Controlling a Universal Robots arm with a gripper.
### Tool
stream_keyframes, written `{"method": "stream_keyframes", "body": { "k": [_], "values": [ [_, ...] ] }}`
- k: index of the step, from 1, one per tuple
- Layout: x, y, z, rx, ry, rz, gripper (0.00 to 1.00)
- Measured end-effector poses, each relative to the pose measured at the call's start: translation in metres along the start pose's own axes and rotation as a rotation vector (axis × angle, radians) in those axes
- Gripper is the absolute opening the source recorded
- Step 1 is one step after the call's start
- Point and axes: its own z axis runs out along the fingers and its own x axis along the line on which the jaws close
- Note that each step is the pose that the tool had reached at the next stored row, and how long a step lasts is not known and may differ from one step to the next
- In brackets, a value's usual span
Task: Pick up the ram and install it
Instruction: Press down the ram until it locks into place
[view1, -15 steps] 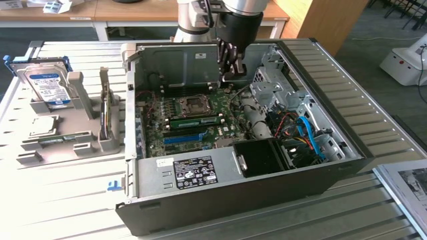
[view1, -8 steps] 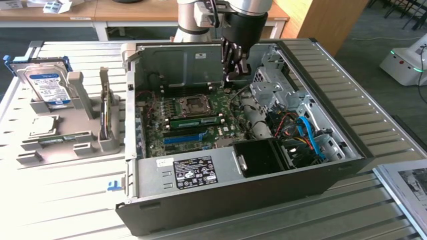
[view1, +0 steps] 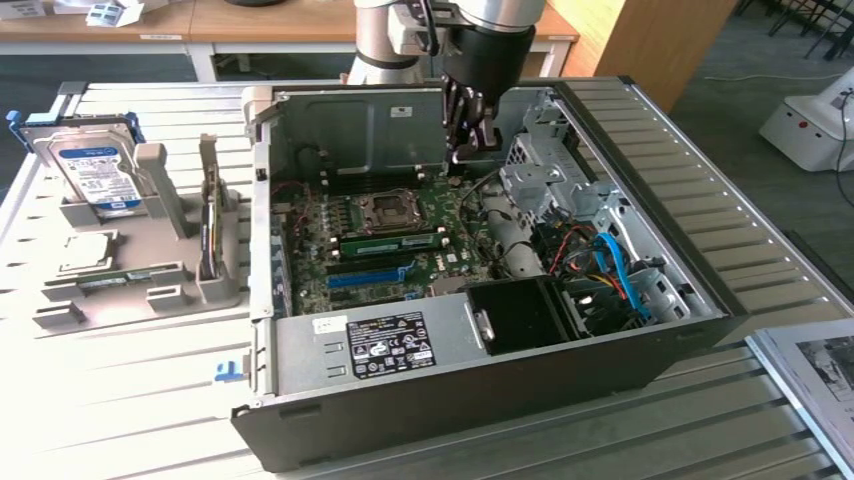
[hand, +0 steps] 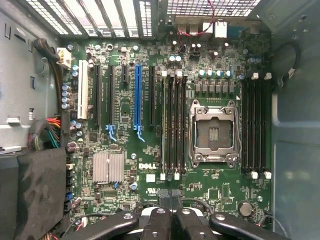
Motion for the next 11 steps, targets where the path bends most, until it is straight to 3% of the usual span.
{"method": "stream_keyframes", "body": {
  "k": [11],
  "values": [
    [0.000,-0.0004,0.0111,-0.0001,0.0002,0.000,0.10]
  ]
}}
